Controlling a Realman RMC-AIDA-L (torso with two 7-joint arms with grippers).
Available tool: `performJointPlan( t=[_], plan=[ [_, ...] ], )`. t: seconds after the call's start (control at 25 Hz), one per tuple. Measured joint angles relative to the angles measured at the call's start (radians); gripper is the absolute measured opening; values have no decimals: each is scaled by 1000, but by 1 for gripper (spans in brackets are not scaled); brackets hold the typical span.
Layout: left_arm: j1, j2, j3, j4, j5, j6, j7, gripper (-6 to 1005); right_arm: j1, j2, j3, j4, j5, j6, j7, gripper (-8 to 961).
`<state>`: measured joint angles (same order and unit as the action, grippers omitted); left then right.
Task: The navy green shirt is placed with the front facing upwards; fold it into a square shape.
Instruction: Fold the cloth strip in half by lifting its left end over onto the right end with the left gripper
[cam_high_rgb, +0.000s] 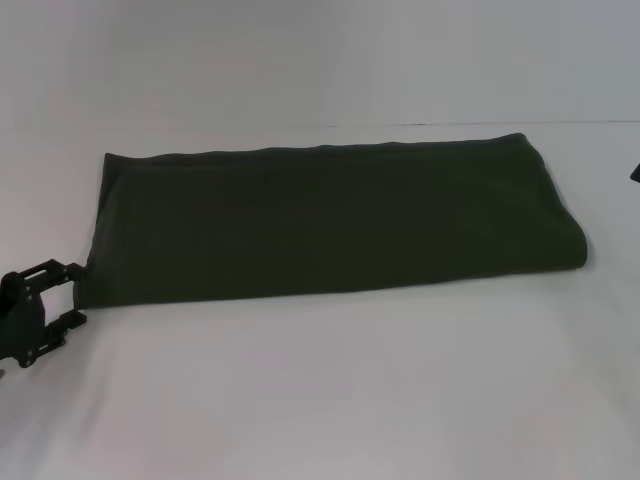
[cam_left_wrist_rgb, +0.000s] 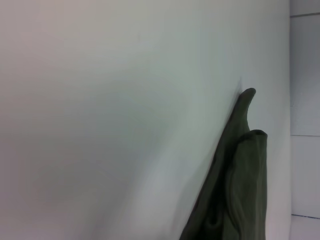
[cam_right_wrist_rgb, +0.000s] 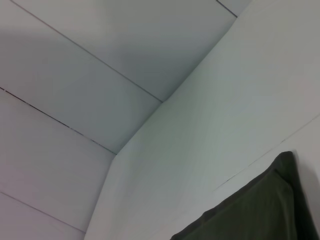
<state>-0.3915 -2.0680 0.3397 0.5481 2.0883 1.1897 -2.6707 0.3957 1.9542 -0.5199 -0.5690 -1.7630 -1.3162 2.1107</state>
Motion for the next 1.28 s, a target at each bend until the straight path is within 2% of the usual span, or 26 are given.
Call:
performJointPlan(
  t=[0.92, 1.28],
  plan=[
    [-61, 2, 3, -57, 9, -70, 16, 658, -2, 0, 2, 3, -1, 10, 1, 745],
    [-41, 1, -6, -28, -64, 24, 65, 658, -1, 0, 2, 9, 0, 12, 2, 745]
  ],
)
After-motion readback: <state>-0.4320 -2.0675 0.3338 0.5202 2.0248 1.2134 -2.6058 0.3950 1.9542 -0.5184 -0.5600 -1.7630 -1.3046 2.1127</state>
